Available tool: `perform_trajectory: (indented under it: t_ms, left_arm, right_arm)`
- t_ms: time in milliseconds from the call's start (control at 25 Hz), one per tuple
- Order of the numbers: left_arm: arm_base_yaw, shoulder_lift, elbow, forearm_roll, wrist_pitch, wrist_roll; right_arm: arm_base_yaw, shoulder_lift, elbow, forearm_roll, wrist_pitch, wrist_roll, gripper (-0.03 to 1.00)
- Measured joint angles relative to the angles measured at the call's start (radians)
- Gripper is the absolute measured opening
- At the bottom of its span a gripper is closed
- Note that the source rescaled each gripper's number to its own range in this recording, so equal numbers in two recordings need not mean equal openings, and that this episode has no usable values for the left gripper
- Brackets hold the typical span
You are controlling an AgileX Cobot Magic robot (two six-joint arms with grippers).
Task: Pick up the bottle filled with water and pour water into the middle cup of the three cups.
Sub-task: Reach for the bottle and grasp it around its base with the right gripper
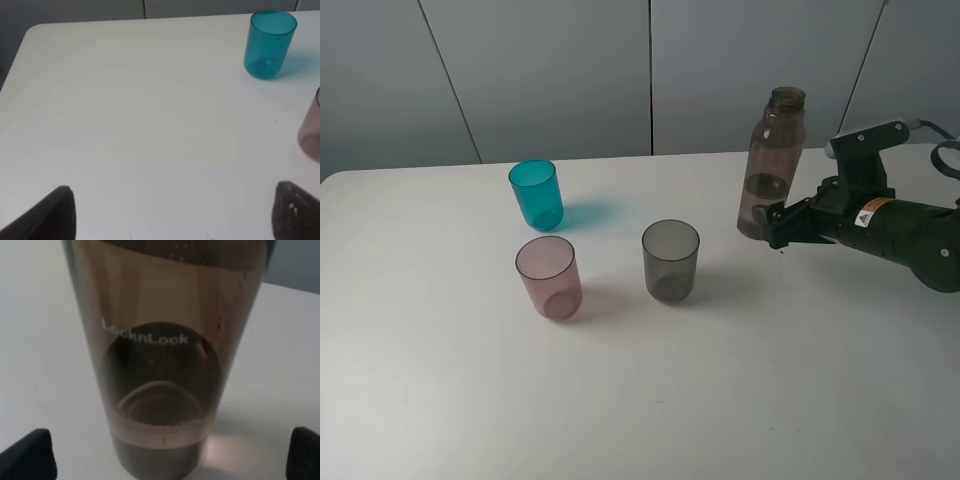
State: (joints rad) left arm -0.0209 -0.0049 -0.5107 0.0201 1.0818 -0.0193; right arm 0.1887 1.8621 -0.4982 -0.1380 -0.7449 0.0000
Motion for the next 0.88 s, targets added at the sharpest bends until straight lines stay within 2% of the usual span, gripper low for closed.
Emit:
perform_trajectory:
  t_ms: [880]
  left_arm:
    - [0.0,0.0,0.0,0.0,0.0,0.0]
  right_arm:
    - [0.0,0.136,-0.169,-0.036,-0.015,0.069,1.0]
